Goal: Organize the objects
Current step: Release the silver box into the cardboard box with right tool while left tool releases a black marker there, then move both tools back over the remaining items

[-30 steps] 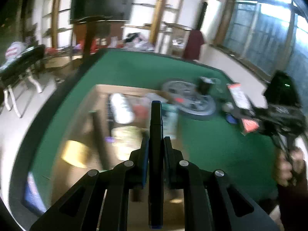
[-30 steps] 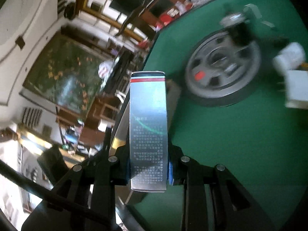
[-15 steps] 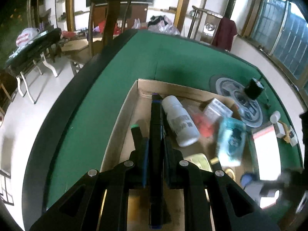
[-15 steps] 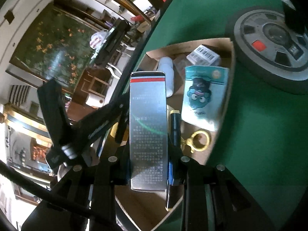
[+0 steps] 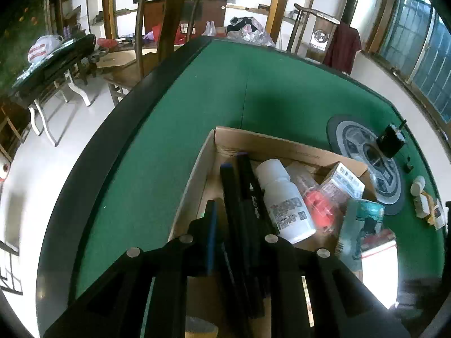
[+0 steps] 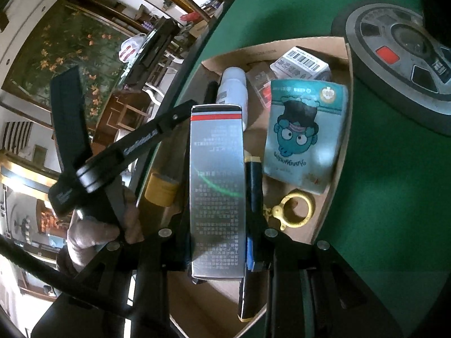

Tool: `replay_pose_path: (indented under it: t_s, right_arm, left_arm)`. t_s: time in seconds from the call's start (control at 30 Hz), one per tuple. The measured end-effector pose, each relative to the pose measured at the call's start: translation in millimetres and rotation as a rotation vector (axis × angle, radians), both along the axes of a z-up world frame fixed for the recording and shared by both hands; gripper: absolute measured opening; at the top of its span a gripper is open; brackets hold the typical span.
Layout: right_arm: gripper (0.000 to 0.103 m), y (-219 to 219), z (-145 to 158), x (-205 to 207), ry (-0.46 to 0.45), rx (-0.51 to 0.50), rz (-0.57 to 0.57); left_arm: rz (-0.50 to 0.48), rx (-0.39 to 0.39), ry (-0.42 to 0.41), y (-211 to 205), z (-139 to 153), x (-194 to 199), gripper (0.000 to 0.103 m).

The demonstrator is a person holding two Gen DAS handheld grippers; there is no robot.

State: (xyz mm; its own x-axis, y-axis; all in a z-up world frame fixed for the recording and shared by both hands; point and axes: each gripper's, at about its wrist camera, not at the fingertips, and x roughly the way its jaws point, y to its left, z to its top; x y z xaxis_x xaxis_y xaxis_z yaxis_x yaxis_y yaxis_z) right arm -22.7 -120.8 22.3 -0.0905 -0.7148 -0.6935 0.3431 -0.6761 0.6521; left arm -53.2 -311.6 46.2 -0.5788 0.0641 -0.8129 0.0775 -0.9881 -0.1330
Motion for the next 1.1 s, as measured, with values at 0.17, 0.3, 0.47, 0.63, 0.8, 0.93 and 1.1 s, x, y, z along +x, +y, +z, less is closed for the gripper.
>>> replay_pose_path:
  t_s: [0.17,0.3,0.47,0.63,0.8,0.93,1.1]
  right_arm:
    - [0.025,-2.5,2.9,-2.9,0.01,0.013,-0.002]
    - [0.025,-6.2,5.3,-5.0,0.027,0.035,-0.006]
    - [0.025,-16.9,13.5,-18.6,0.085,0.105,-0.037]
    - [0.027,-31.9,18.4,-31.8,0.145,0.228,-0.083]
    - [0.048,-16.0,19.4,-30.0,0.107,0.192,-0.149]
    - [0.049,-4.5,30.5,-24.9,0.126,0.17,-0.182]
    - [0.054,13.7,49.1,-6.4,0.199,0.195,-0.207]
  left_arm:
    - [0.046,0.09,0.073,-16.0,23.3,31.3,0.043]
    - [0.091,0.136,0.151,-27.7,41.5,74.4,0.05]
    - [0.122,0.169,0.205,-35.8,46.5,116.6,0.056]
    - [0.152,0.161,0.219,-37.2,44.0,140.1,0.056]
    - [0.162,0.172,0.229,-34.7,46.5,158.1,0.059]
    - [0.182,0.162,0.269,-35.1,52.3,171.2,0.062]
    - [0.183,0.164,0.273,-27.3,52.5,173.5,0.066]
